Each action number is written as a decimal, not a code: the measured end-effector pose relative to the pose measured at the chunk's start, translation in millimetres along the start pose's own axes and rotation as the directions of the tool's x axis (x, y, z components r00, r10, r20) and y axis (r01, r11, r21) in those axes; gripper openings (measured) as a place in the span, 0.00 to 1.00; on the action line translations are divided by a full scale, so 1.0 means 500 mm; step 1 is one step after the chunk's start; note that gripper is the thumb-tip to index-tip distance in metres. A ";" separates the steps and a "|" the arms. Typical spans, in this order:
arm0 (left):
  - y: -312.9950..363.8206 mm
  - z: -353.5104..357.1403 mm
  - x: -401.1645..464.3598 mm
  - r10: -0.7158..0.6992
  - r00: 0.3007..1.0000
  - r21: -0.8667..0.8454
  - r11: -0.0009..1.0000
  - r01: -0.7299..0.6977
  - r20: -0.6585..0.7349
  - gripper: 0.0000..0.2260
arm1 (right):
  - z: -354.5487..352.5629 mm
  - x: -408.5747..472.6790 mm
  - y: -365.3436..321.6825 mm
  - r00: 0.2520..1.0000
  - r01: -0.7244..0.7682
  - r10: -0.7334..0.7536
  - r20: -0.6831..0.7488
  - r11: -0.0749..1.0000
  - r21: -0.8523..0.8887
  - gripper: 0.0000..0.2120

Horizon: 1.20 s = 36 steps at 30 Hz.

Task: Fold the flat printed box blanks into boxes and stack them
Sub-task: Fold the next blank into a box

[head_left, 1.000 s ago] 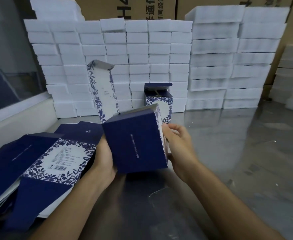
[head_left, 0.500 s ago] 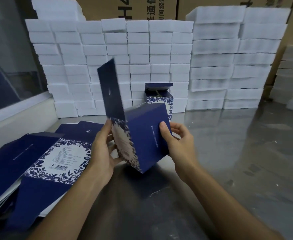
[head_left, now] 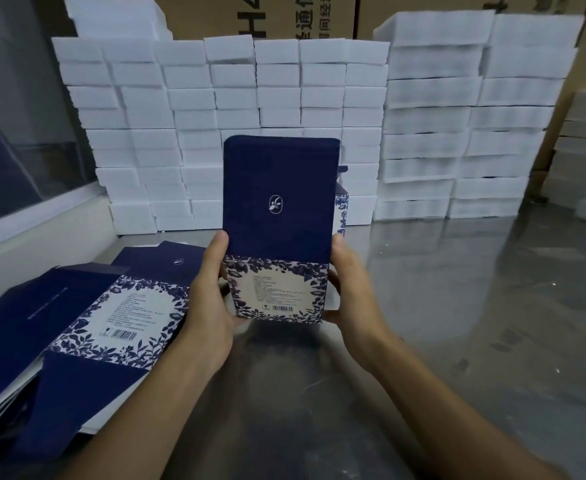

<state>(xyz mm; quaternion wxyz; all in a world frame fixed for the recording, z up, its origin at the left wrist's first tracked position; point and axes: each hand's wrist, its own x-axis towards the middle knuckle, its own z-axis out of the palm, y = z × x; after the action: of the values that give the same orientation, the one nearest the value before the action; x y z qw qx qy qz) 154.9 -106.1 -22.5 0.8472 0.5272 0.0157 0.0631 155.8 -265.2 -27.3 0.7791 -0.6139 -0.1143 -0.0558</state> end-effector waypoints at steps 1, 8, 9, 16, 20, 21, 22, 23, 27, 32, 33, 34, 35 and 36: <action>-0.001 0.000 -0.001 0.019 1.000 0.015 1.000 -0.020 0.014 0.20 | 0.001 0.000 0.000 1.000 0.001 -0.001 0.007 1.000 0.025 0.29; -0.003 0.002 -0.001 0.047 0.998 0.032 0.998 -0.048 0.030 0.14 | -0.005 0.003 0.005 0.994 0.043 -0.044 -0.100 0.999 -0.008 0.28; -0.003 0.003 -0.002 0.034 0.999 0.036 0.999 -0.035 0.038 0.17 | -0.009 0.005 0.003 0.992 0.056 -0.057 -0.113 0.998 -0.007 0.24; -0.007 -0.001 -0.005 -0.198 0.958 0.077 0.980 0.186 0.206 0.32 | -0.031 0.016 -0.003 0.964 0.226 -0.228 -0.139 0.974 -0.029 0.18; -0.020 -0.015 -0.001 -0.254 0.937 0.014 0.966 0.258 0.240 0.24 | -0.024 0.014 0.006 0.964 0.173 -0.188 -0.187 0.980 -0.095 0.32; -0.024 -0.015 -0.001 -0.227 0.946 -0.032 0.970 0.241 0.231 0.24 | -0.021 0.014 0.008 0.965 0.141 -0.161 -0.205 0.984 -0.108 0.35; -0.028 -0.013 -0.001 -0.192 0.956 -0.068 0.975 0.212 0.221 0.23 | -0.017 0.014 0.009 0.967 0.111 -0.134 -0.219 0.987 -0.112 0.38; -0.032 -0.009 -0.001 -0.155 0.964 -0.087 0.980 0.178 0.217 0.23 | -0.011 0.014 0.011 0.968 0.084 -0.105 -0.229 0.991 -0.100 0.41; -0.042 0.005 -0.002 -0.022 0.989 -0.062 0.998 0.032 0.147 0.25 | 0.015 0.008 0.025 0.934 -0.005 -0.054 -0.353 0.987 -0.164 0.31; -0.047 0.011 0.001 0.200 0.980 0.078 0.977 -0.201 0.014 0.22 | 0.026 -0.007 0.014 0.991 -0.053 0.034 -0.130 0.988 -0.142 0.25; -0.047 0.012 0.000 0.239 0.971 0.104 0.966 -0.237 -0.014 0.22 | 0.031 -0.012 0.015 0.997 -0.012 0.000 -0.082 0.989 -0.146 0.24; -0.046 0.014 0.000 0.274 0.961 0.136 0.954 -0.267 -0.042 0.22 | 0.037 -0.015 0.019 0.998 0.030 -0.039 -0.051 0.985 -0.167 0.22; -0.044 0.014 0.001 0.304 0.950 0.169 0.942 -0.290 -0.064 0.23 | 0.041 -0.017 0.023 0.997 0.061 -0.069 -0.032 0.980 -0.188 0.20; -0.042 0.014 0.003 0.331 0.940 0.193 0.931 -0.311 -0.079 0.24 | 0.044 -0.018 0.027 0.997 0.077 -0.081 -0.014 0.977 -0.200 0.19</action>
<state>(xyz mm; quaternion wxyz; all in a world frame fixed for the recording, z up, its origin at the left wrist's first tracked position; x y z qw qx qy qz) 158.7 -121.3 -38.2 0.7729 0.5917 -0.0187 0.2283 147.9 -241.1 -37.2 0.7120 -0.6833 -0.1237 -0.1046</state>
